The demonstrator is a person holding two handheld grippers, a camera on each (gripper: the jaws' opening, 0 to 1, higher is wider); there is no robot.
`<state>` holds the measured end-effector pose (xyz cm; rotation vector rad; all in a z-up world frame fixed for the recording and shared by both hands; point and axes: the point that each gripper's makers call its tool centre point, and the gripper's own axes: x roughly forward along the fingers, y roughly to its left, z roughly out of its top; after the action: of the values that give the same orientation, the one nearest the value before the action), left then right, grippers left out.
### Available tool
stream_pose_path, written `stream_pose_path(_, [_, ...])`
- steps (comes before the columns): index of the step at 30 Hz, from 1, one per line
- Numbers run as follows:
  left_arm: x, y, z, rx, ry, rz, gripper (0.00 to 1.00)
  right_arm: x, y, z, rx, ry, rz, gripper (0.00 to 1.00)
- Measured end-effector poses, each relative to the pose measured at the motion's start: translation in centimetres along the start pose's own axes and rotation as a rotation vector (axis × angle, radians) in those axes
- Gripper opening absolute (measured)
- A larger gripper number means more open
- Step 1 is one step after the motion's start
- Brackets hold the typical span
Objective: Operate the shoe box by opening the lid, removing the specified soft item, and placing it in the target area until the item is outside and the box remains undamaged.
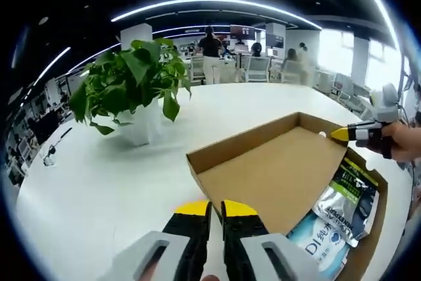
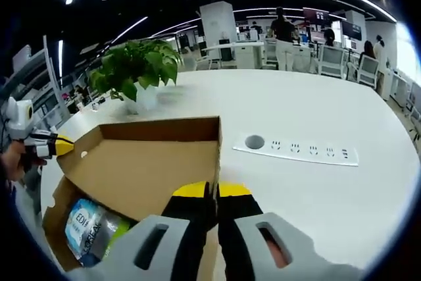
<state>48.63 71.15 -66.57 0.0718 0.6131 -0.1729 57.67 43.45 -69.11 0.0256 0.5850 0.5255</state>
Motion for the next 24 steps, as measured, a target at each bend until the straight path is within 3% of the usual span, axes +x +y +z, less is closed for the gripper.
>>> stream_pose_path(9, [-0.01, 0.03, -0.26, -0.029, 0.003, -0.006, 0.05, 0.15, -0.06, -0.28, 0.004, 0.01, -0.008, 0.03])
stream_pose_path(14, [-0.09, -0.22, -0.9, 0.012, 0.018, -0.009, 0.0, 0.23, -0.12, -0.79, 0.007, 0.025, -0.012, 0.04])
stream_pose_path(24, [-0.26, -0.29, -0.58, -0.004, 0.014, -0.024, 0.0, 0.04, -0.16, -0.85, 0.01, 0.031, -0.011, 0.04])
